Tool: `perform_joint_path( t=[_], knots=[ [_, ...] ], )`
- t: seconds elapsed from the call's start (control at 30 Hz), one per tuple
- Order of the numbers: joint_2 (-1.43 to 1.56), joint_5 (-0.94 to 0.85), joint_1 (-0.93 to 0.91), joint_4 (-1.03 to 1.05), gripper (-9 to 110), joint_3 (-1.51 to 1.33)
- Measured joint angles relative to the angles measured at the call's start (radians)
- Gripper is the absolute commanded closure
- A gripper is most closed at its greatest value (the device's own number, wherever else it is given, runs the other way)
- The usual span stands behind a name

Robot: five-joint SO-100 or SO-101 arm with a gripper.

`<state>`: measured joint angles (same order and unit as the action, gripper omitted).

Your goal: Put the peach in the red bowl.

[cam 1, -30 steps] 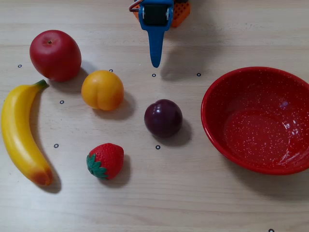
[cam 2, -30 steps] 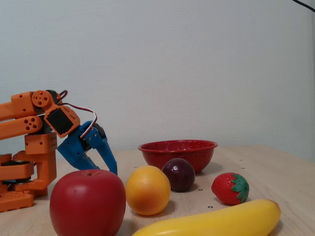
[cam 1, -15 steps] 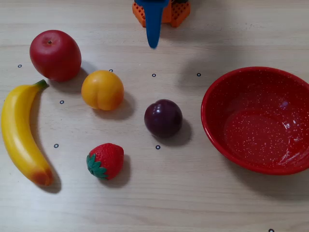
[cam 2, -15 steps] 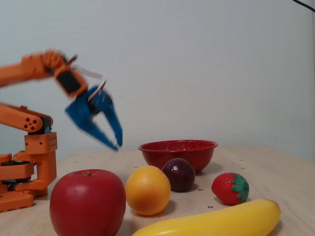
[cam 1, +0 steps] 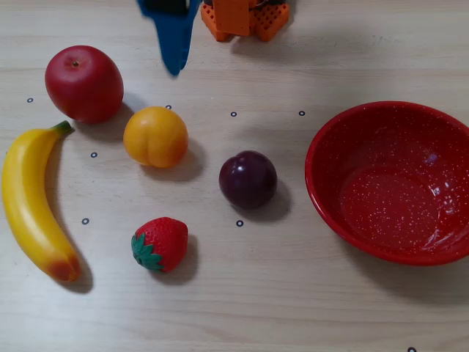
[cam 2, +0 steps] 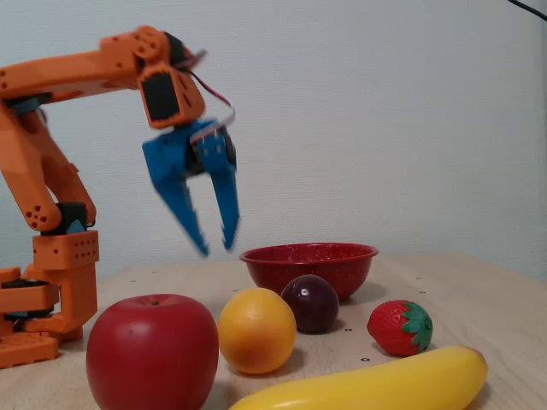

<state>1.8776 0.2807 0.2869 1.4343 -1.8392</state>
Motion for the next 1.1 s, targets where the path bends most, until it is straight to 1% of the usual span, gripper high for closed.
perform_joint_path(
  t=[0.1,0.2,0.43,0.73,1.1],
  knots=[
    [-0.101,0.034,0.018,0.018,69,0.003],
    [-0.192,0.054,0.028,0.012,60,0.066],
    [-0.357,0.083,0.048,-0.04,52,0.161],
    [-0.456,0.178,0.1,-0.11,50,0.179],
    [-0.545,0.225,0.127,-0.112,50,0.178]
  ],
)
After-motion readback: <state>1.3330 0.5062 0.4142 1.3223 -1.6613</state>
